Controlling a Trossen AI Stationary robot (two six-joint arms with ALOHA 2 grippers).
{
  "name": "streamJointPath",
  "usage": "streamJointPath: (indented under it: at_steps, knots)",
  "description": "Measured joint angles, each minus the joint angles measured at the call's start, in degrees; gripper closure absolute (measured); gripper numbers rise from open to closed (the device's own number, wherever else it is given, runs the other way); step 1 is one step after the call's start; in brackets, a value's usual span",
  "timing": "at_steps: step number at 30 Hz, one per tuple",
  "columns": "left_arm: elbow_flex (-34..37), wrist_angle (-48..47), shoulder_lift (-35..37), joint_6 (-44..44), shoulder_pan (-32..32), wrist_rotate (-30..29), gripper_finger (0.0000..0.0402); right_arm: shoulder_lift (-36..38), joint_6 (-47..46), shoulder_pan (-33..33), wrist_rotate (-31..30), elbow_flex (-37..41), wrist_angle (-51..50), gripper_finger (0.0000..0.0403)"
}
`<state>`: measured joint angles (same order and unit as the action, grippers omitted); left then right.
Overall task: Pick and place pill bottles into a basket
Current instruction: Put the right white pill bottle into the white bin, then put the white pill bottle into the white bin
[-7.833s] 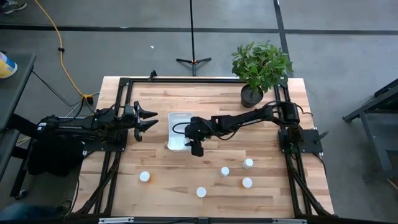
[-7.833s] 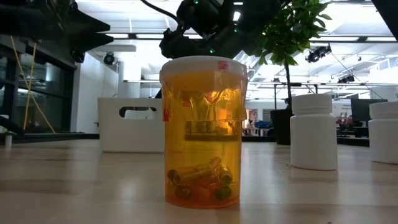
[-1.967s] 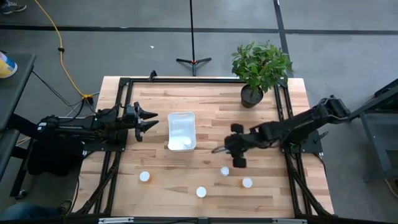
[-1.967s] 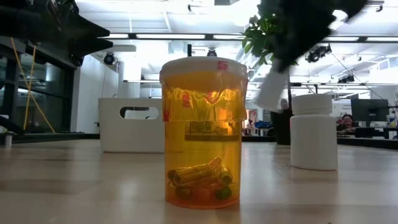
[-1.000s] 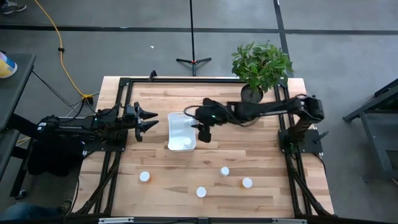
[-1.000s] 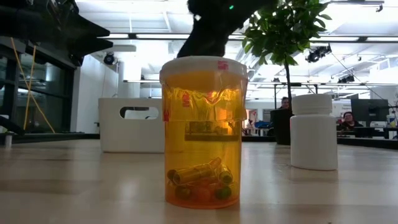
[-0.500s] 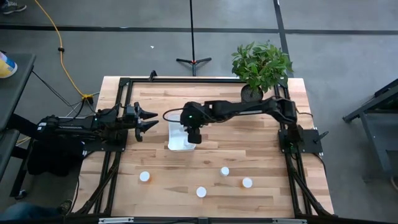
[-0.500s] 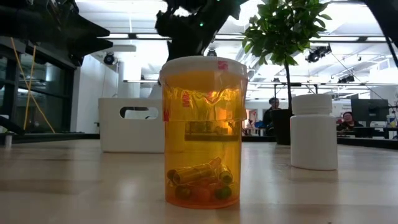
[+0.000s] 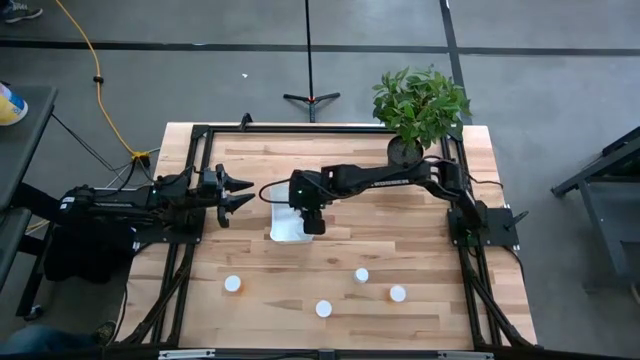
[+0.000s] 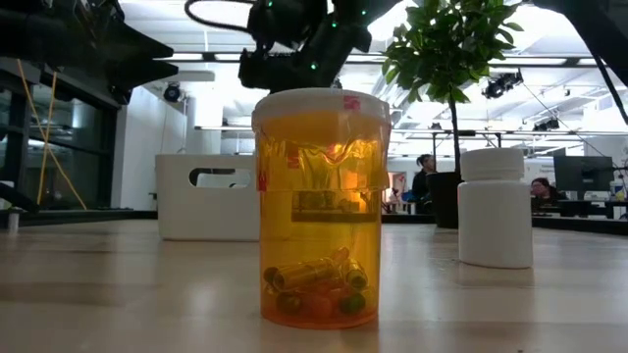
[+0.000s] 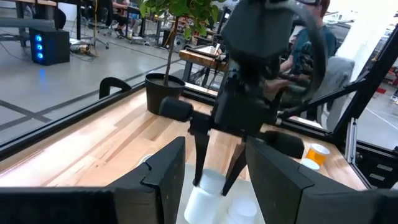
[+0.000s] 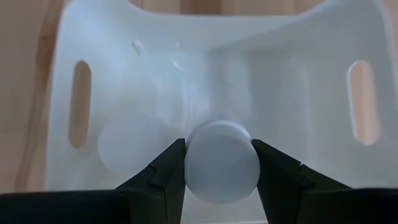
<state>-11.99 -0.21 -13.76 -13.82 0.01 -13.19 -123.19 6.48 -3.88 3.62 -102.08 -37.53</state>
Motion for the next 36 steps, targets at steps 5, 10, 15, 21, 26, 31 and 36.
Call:
streamJointPath:
  at_steps: [5,10,15,21,26,31,36]
  knots:
    - [0.0,0.01,0.01,0.0,-0.01,0.0,0.0197,-0.8,0.08,-0.03,0.02,0.03,-0.8,0.0255]
    - [0.0,0.0,0.0,0.0,0.0,0.0,0.0197,-0.81,0.17,-0.26,0.62,0.02,-1.82,0.0253]
    - [0.0,0.0,0.0,0.0,0.0,0.0,0.0197,-0.81,1.1,-0.29,1.0,0.02,-3.12,0.0232]
    - [0.0,0.0,0.0,-0.08,0.0,0.0,0.0197,-0.81,1.53,-0.27,0.15,0.02,-2.88,0.0222]
    - [0.0,0.0,0.0,-0.2,0.0,0.0,0.0197,-0.81,1.55,-0.11,-4.07,0.02,-2.96,0.0216]
    - [0.0,-0.01,0.0,-0.2,-0.01,0.0,0.0197,-0.83,1.53,-0.11,-3.36,-1.34,-4.13,0.0211]
    - [0.0,0.0,0.02,-0.2,-0.01,0.0,0.0197,-0.81,1.53,-0.11,-2.38,-5.99,-6.34,0.021]
